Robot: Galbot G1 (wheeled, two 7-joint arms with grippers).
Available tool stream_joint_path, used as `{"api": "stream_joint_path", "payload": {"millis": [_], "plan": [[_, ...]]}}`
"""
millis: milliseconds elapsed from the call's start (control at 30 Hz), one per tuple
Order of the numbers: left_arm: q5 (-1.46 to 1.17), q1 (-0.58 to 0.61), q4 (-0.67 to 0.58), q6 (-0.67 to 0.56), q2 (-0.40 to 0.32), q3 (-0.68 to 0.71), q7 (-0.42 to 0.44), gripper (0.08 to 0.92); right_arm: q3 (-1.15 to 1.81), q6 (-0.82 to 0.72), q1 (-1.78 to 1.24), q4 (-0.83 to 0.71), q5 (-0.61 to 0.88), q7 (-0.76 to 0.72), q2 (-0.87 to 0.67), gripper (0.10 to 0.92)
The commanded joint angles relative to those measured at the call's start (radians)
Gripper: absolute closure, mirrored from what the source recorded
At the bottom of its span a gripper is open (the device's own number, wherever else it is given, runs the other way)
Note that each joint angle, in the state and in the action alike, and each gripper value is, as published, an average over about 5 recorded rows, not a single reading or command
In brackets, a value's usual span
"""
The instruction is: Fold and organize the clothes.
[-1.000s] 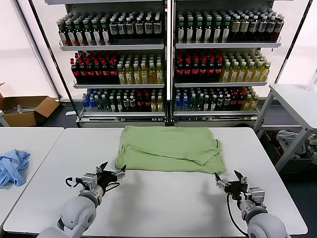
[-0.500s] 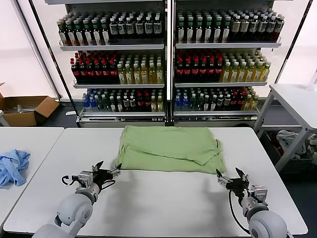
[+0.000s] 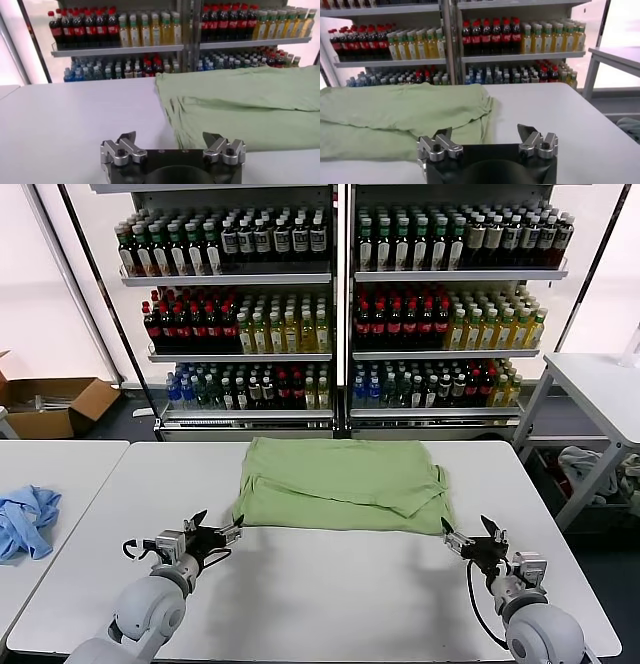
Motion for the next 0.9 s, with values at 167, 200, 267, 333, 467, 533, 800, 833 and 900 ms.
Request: {"api": "stream_joint_path", "payload": {"millis": [167, 200, 267, 333, 467, 533, 800, 833, 900], "plan": [[0.008, 0.003, 0.014, -0.001, -0.002, -0.001, 0.006, 0.177, 0.001, 0.004, -0.004, 0.002, -0.002, 0.003, 0.006, 0.203], [0.008, 0.004, 0.017, -0.002, 0.000, -0.002, 0.006, 0.177, 0.000, 0.004, -0.004, 0.003, -0.004, 0.003, 0.006, 0.203], [0.007, 0.001, 0.027, -0.003, 0.000, -0.005, 0.008, 0.177, -0.002, 0.003, 0.000, -0.002, -0.005, 0.002, 0.006, 0.203], [0.007, -0.004, 0.040, -0.003, -0.003, -0.004, 0.009, 0.177, -0.006, 0.002, 0.008, -0.015, -0.005, 0.001, 0.006, 0.203], [0.006, -0.017, 0.071, -0.007, -0.009, -0.002, 0.013, 0.177, -0.013, 0.000, 0.021, -0.039, -0.005, 0.000, 0.008, 0.203], [0.004, -0.024, 0.079, -0.009, -0.010, 0.002, 0.014, 0.177, -0.016, -0.002, 0.027, -0.047, -0.006, -0.002, 0.008, 0.203], [-0.005, -0.054, 0.088, -0.005, -0.008, 0.012, 0.018, 0.177, -0.046, -0.027, 0.082, -0.107, 0.007, -0.022, 0.016, 0.298], [-0.007, -0.054, 0.088, -0.004, -0.008, 0.012, 0.018, 0.177, -0.050, -0.034, 0.087, -0.109, 0.009, -0.025, 0.019, 0.305], [-0.011, -0.053, 0.085, -0.002, -0.007, 0.012, 0.018, 0.177, -0.056, -0.043, 0.092, -0.112, 0.012, -0.029, 0.024, 0.316]]}}
